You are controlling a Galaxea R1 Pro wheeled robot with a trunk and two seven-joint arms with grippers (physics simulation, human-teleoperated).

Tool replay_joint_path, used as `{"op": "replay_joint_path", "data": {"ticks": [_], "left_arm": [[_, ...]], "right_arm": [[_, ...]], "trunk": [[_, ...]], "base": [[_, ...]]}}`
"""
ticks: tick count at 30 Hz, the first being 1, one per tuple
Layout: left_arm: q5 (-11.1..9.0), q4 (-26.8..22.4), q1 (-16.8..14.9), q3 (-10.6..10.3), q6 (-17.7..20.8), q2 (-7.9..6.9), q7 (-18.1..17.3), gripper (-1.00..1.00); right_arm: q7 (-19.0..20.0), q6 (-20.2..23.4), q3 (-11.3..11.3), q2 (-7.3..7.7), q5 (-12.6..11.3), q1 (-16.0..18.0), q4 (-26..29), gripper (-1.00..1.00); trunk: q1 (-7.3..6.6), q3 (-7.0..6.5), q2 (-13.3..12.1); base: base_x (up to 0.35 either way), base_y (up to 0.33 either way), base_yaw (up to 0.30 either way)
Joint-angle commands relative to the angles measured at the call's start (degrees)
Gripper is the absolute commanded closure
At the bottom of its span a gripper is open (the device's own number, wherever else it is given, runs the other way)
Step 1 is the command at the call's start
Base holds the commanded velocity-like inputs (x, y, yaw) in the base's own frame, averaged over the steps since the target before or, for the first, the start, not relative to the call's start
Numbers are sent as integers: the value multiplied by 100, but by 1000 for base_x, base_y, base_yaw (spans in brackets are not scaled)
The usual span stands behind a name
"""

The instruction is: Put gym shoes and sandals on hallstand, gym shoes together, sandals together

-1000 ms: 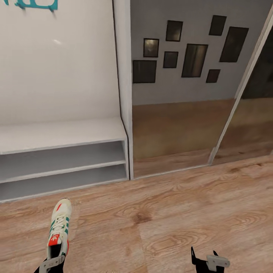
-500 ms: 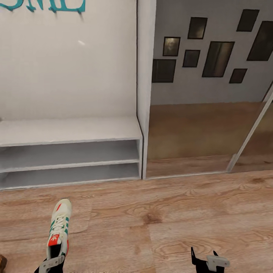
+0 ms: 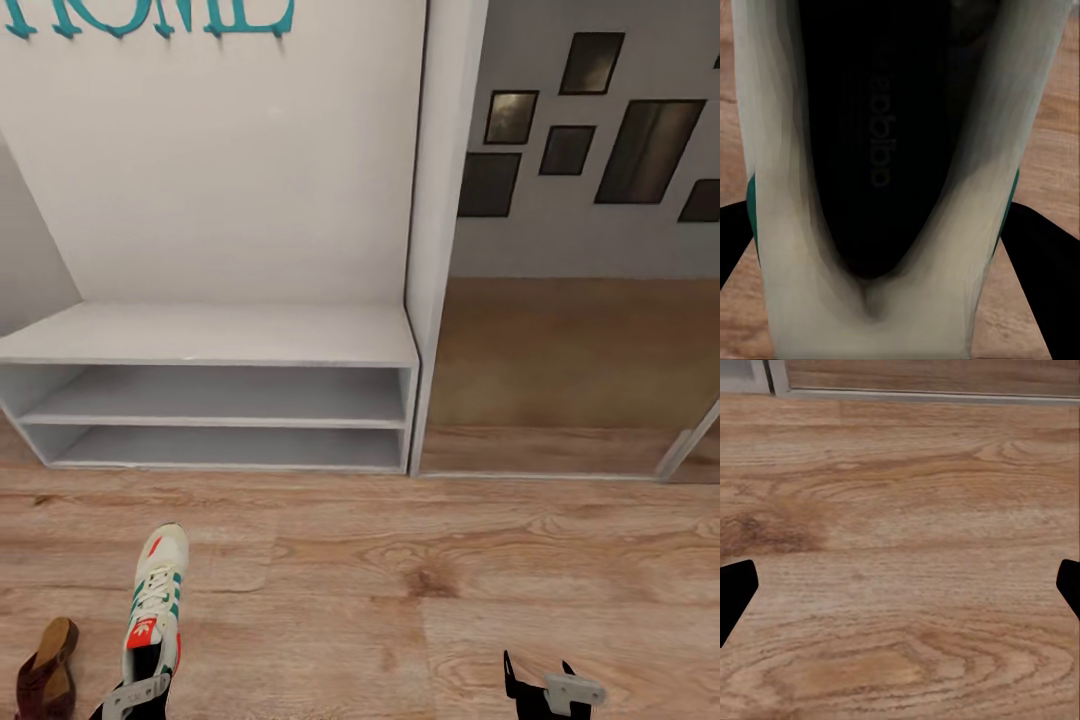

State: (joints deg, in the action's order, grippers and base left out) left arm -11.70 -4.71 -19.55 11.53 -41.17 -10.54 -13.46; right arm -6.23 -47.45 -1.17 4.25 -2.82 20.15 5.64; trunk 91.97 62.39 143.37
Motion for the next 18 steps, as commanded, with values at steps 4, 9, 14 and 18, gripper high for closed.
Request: {"op": "replay_joint_path", "data": {"ticks": [4,9,14,18], "left_arm": [[-60,8,-5,16,-5,0,-61,100],[-60,8,-5,16,-5,0,-61,100],[-60,11,-5,16,-5,1,-61,100],[-60,11,-5,16,-5,2,-61,100]], "right_arm": [[17,-18,-6,2,-26,1,-1,-100],[17,-18,-6,4,-26,-1,-1,-100],[17,-18,-6,3,-26,0,-1,-100],[17,-18,-6,1,-26,-1,-1,-100]], "trunk": [[-1,13,2],[-1,24,2],[-1,36,2],[-1,45,2]], "base": [[0,0,274],[0,0,274],[0,0,274],[0,0,274]]}}
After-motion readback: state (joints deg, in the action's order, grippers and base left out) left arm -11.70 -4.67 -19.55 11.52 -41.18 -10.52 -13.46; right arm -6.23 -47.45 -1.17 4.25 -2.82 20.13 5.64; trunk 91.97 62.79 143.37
